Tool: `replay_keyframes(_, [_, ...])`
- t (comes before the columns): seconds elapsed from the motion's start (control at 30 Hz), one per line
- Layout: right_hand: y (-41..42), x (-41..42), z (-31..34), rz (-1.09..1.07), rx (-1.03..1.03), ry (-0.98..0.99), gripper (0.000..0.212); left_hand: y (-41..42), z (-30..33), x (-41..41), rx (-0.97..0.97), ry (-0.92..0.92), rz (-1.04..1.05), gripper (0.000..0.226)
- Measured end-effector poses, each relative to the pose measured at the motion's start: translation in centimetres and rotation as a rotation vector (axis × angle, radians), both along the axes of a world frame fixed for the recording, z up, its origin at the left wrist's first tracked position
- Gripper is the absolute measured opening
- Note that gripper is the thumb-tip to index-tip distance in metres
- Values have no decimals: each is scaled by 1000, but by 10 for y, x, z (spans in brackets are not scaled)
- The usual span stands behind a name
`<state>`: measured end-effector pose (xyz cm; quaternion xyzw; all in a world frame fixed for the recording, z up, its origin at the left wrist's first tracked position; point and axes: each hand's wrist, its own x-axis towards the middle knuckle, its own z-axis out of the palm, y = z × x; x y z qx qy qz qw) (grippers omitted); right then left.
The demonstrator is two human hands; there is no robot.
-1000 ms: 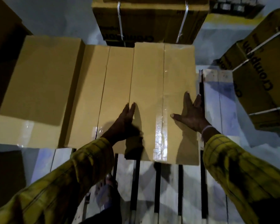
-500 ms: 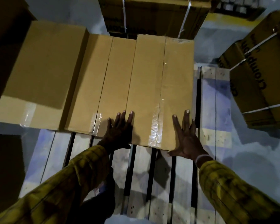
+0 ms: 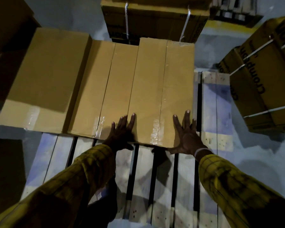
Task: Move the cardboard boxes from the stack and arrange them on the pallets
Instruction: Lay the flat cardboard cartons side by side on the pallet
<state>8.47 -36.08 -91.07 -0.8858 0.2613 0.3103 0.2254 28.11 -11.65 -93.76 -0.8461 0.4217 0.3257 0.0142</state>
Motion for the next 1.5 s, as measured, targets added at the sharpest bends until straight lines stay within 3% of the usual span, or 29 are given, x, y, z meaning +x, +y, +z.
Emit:
replay_keyframes(0.17, [10,7,27,-6,30,53,148,9,39,-9,-16,7,-19,136])
replay_keyframes(0.33, [29,12,81,18,57,-100,138,11,102,-29,-101,-61,12,121])
replay_keyframes(0.6, [75,6,189,137,41,-288,127,60,217,-89,-332,-9,298,102])
replay_keyframes(0.83, [141,3,223,229,52,-466,124,168,257,-105,-490,16,592,104])
replay_keyframes(1.07, [309,66,200,333,175,-585,116,330,233,-74,-524,48,828,115])
replay_keyframes(1.23, [487,148,166,435,247,-611,112,479,194,-33,-476,71,997,106])
replay_keyframes(1.5, [740,267,74,528,308,-458,110,722,112,43,-385,-16,1116,97])
